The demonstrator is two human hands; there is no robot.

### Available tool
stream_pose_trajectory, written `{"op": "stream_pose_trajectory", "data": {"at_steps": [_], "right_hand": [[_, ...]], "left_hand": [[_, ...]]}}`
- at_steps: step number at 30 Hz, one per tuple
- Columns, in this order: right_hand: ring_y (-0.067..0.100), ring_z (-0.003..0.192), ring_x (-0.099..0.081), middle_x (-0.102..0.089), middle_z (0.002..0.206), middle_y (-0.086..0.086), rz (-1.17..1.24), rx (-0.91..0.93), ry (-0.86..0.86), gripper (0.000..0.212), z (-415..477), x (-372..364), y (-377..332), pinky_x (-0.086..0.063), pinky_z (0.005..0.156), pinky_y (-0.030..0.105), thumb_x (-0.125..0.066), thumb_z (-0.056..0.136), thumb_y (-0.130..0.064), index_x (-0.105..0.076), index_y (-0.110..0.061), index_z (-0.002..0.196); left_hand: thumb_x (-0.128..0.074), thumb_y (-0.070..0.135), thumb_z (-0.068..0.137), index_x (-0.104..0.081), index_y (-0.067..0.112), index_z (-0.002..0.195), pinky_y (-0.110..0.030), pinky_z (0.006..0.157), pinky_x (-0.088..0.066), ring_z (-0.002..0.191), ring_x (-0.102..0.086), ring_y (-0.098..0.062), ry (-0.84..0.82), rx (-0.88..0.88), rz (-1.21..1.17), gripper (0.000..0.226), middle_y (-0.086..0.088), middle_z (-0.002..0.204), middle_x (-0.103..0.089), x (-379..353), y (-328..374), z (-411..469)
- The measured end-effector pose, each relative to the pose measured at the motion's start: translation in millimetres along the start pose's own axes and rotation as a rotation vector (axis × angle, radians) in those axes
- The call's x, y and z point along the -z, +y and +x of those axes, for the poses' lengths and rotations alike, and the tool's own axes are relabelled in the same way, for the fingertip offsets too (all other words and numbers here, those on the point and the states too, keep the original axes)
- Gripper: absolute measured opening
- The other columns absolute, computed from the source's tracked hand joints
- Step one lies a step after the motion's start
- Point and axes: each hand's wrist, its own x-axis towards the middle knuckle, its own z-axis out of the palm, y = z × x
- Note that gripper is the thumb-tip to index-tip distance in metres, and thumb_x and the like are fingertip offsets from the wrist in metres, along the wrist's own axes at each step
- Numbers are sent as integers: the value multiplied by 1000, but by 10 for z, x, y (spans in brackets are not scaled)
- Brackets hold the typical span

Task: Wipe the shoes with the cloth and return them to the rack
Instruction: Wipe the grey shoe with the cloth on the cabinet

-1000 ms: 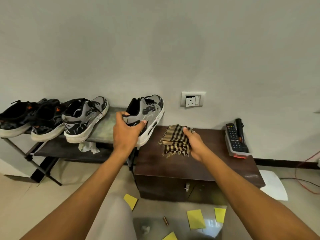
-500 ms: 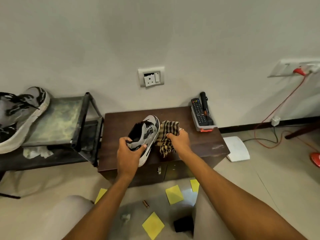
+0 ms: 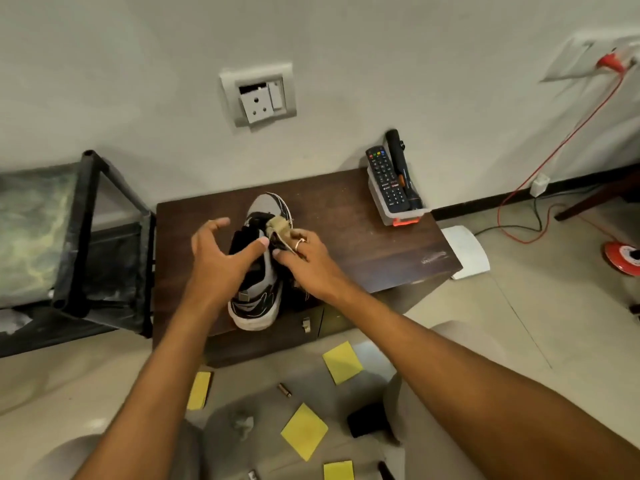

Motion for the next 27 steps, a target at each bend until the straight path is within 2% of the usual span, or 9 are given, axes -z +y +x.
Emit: {"op": "stream_pose_trajectory", "data": {"at_steps": [2,4,6,10,13,17,22,24,27], "right_hand": [[16,128,-48,-32,155,-6,89,-94,-54,48,21,-29,37,-48,93,29,-55,102,-40,-48,-23,146],[9,124,-47,-31,157,-4,78,-64,-81,45,17,31,-18,-42,97,21,-49,106,-34,-43,-23,150],[10,130,-45,-33,155,-3,4,2,-116,44,78,-12,7,-40,109,24,-48,107,-29,-43,-28,150],[4,124,-43,-37,139,-5,-6,36,-65,45,120,-99,90,-32,114,21,-47,106,-15,-49,-30,148],[6,120,-47,-40,129,-4,12,76,-36,45,51,-154,100,-35,113,21,-47,103,-8,-54,-24,144],[7,118,-53,-45,126,-2,15,181,-71,37,-217,-189,114,-43,106,19,-52,103,-12,-58,-20,139],[14,109,-54,-48,118,2,-172,226,7,48,-22,6,236,-44,104,24,-50,95,6,-62,-13,138],[14,110,-53,-50,118,3,-207,192,23,49,12,-2,195,-43,103,24,-49,94,5,-61,-11,139],[13,109,-53,-49,118,3,-163,305,-24,46,-97,-117,77,-45,100,21,-52,95,3,-62,-11,138]], "left_hand": [[-74,67,77,-49,42,136,-47,113,-41,140,-41,-17,-71,75,43,69,5,157,-35,-65,-161,158],[-66,83,68,-55,48,125,-53,114,-40,142,-44,-20,-127,59,39,69,3,155,-45,-107,-172,178],[-57,88,68,-55,46,130,-55,115,-38,143,-43,-23,-168,76,83,75,3,153,-48,-160,-197,212],[-43,75,75,-45,43,144,-56,117,-33,146,-40,-25,-163,179,99,76,5,157,-45,-163,-247,303],[-43,59,88,-56,39,132,-54,109,-43,128,-57,-23,-151,166,71,50,3,136,-63,-143,-206,263],[-45,41,102,-64,38,111,-48,102,-50,107,-66,-18,-149,150,-4,21,6,111,-71,-114,-172,206],[-45,31,104,-64,32,110,-41,95,-51,102,-67,-14,-181,150,-53,20,7,103,-72,-142,-134,193],[-46,35,104,-64,33,115,-44,99,-51,103,-68,-16,-172,154,-64,22,5,106,-72,-147,-155,196],[-46,45,96,-65,36,116,-52,102,-50,106,-68,-19,-148,154,-74,29,4,109,-72,-125,-186,197]]}}
